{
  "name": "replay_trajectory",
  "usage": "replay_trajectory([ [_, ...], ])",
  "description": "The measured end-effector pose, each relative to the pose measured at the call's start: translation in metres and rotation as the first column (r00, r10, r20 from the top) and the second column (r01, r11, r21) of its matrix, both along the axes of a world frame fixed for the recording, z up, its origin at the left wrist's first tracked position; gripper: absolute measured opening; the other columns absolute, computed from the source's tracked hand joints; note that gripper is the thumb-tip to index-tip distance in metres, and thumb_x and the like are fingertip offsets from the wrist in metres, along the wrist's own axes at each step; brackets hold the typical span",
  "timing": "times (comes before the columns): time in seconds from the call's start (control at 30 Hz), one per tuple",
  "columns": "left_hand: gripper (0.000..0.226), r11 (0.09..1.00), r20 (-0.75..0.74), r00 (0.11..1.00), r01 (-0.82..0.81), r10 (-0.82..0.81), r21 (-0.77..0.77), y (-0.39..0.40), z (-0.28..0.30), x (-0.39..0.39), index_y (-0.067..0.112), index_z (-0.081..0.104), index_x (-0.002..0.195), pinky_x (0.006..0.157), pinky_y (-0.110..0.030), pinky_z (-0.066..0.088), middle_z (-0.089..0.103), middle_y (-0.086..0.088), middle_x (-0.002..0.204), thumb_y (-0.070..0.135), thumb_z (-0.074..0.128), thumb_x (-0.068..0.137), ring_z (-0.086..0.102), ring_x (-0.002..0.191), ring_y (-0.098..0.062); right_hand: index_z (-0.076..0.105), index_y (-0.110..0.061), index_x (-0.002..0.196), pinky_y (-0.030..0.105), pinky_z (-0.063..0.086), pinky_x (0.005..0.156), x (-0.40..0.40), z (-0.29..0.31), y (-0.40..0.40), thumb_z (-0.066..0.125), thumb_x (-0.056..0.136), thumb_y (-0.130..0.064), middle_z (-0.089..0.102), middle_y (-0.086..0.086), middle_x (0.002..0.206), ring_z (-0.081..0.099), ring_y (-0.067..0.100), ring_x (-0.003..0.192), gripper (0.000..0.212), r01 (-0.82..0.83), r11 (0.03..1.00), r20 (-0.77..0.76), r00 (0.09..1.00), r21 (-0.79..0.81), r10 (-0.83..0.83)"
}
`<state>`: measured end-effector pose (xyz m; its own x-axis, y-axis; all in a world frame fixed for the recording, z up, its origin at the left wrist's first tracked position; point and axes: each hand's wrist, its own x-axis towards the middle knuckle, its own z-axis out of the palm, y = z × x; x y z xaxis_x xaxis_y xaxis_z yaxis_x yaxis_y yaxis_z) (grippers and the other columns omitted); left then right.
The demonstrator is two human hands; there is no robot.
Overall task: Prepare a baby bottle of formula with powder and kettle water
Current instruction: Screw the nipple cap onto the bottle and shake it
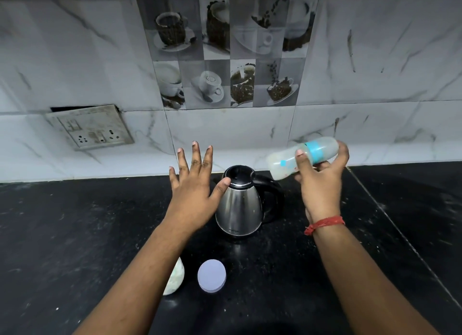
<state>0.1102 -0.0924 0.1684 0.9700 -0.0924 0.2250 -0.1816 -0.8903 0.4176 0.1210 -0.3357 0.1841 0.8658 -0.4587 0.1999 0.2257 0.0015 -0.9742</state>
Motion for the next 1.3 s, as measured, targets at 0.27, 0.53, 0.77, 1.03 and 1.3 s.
replay_trajectory([
  [0.27, 0.081, 0.999, 0.012, 1.000, 0.005, -0.004, -0.048, -0.002, 0.003, 0.004, 0.035, -0.009, 0.162, 0.126, -0.058, -0.011, -0.029, 0.007, 0.168, 0.066, 0.029, 0.099, -0.034, 0.153, -0.023, 0.033, -0.041, 0.138, 0.033, 0.062, 0.071, 0.002, 0.005, -0.007, 0.073, 0.092, -0.019, 0.071, 0.004, 0.108, 0.073, 0.006, 0.084, 0.064, 0.067, 0.990, 0.029, 0.997, 0.124, -0.071],
  [0.53, 0.082, 0.997, 0.005, 1.000, 0.003, -0.003, -0.075, -0.004, 0.002, 0.005, 0.035, -0.008, 0.163, 0.126, -0.057, -0.011, -0.028, 0.007, 0.168, 0.067, 0.029, 0.098, -0.033, 0.153, -0.022, 0.033, -0.039, 0.142, 0.033, 0.061, 0.074, 0.000, -0.009, -0.006, 0.072, 0.093, -0.022, 0.069, 0.002, 0.108, 0.073, 0.010, 0.090, 0.065, -0.006, 0.992, -0.014, 1.000, 0.127, 0.008],
  [0.77, 0.081, 0.997, 0.009, 1.000, -0.002, 0.002, -0.071, -0.002, 0.000, 0.006, 0.034, -0.007, 0.163, 0.126, -0.060, -0.010, -0.027, 0.007, 0.169, 0.064, 0.032, 0.099, -0.032, 0.154, -0.023, 0.039, -0.047, 0.137, 0.047, 0.062, 0.080, 0.007, -0.015, -0.002, 0.080, 0.085, -0.026, 0.070, 0.009, 0.103, 0.074, 0.024, 0.092, 0.070, -0.201, 0.970, -0.134, 0.974, -0.139, 0.183],
  [1.03, 0.086, 1.000, -0.006, 1.000, -0.004, 0.004, -0.016, -0.001, -0.003, 0.003, 0.034, -0.009, 0.163, 0.126, -0.060, -0.011, -0.029, 0.005, 0.168, 0.073, 0.020, 0.092, -0.034, 0.153, -0.024, 0.039, -0.061, 0.131, 0.054, 0.059, 0.087, 0.004, -0.021, 0.009, 0.082, 0.077, -0.036, 0.070, 0.004, 0.101, 0.074, 0.020, 0.091, 0.074, -0.250, 0.940, -0.170, 0.962, -0.232, 0.214],
  [1.3, 0.088, 0.999, 0.012, 1.000, -0.012, 0.011, 0.041, 0.000, -0.004, 0.004, 0.035, -0.009, 0.163, 0.125, -0.061, -0.010, -0.030, 0.004, 0.168, 0.076, 0.012, 0.088, -0.034, 0.153, -0.026, 0.040, -0.053, 0.137, 0.053, 0.059, 0.089, 0.003, -0.025, 0.008, 0.082, 0.082, -0.024, 0.068, 0.001, 0.100, 0.073, 0.020, 0.092, 0.076, -0.319, 0.915, -0.237, 0.935, -0.248, 0.262],
])
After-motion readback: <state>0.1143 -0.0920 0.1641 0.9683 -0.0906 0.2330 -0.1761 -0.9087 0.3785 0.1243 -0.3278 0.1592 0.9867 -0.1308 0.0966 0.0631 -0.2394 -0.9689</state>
